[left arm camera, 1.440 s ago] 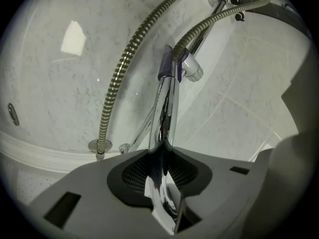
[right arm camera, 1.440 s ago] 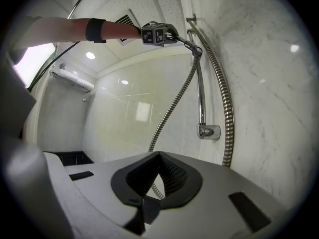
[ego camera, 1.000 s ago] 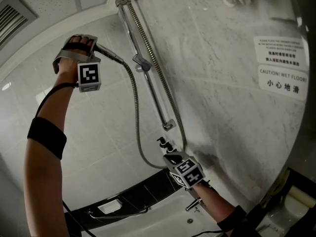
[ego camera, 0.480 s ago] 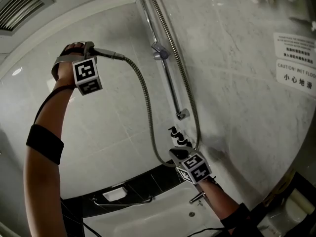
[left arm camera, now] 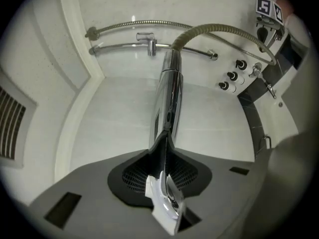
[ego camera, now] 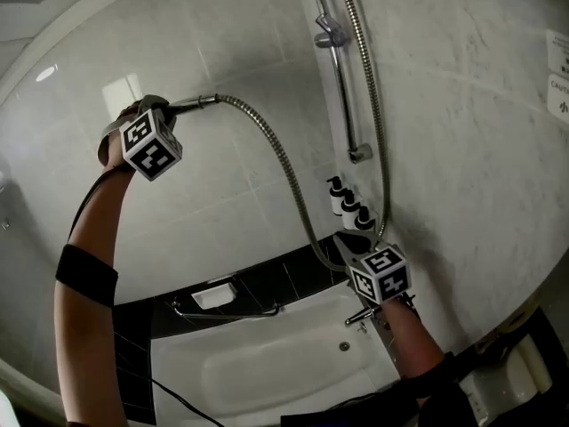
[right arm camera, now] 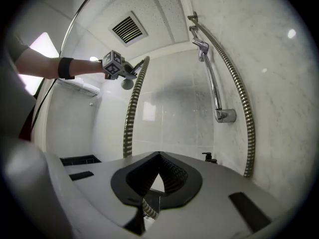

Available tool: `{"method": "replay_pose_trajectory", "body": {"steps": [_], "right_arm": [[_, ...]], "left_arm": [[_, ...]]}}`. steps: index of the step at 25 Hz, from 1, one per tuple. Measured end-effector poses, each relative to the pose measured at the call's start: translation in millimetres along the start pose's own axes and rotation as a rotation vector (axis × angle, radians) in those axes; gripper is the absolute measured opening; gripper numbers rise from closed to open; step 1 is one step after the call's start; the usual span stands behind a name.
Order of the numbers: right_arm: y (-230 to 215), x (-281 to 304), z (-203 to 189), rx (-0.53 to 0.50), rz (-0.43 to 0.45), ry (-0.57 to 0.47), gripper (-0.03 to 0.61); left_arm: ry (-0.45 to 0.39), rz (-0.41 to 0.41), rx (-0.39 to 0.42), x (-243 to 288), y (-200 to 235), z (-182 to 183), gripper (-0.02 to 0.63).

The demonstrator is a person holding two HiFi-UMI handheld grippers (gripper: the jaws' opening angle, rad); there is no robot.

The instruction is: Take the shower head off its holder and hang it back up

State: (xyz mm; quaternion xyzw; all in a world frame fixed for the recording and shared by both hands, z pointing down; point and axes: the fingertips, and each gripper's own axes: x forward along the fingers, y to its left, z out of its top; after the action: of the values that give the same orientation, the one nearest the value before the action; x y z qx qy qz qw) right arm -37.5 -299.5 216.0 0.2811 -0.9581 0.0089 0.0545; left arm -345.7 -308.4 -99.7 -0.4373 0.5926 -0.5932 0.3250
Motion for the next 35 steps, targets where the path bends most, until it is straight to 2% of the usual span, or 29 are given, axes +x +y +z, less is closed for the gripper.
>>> {"method": "replay_pose_trajectory", "body": {"steps": [6,12,20,28,35], "right_arm": [[-3.5,-9.1,-16.6,0.031,-0.053,0.0,0.02],[13.0,-11.6,-42.9,0.044,-0.041,0.049,0.02],[47.9,-6.7,-80.7,0.051,-0.019,0.105,0.02],[60.2,-10.4,-124.0,0.089,-0.091,0.133,0.02],[66.7,-16.9,-192.4,0.114,-0.137,0.24,0.019]], "left_arm": [[0.016,-0.115,-0.287,-9.9,-76.0,-62.5,0.095],[0.052,-0.215,-0.55,-28.7,-172.5,-120.5,0.095],[0.081,-0.317,-0.789,-65.4,-291.8,-157.3,0.095],[0.17,-0.416,-1.054,-85.1,-432.8,-191.9,0.095],[0.284,-0.451,-1.157,-99.9,-543.9,-216.8,0.094]]}}
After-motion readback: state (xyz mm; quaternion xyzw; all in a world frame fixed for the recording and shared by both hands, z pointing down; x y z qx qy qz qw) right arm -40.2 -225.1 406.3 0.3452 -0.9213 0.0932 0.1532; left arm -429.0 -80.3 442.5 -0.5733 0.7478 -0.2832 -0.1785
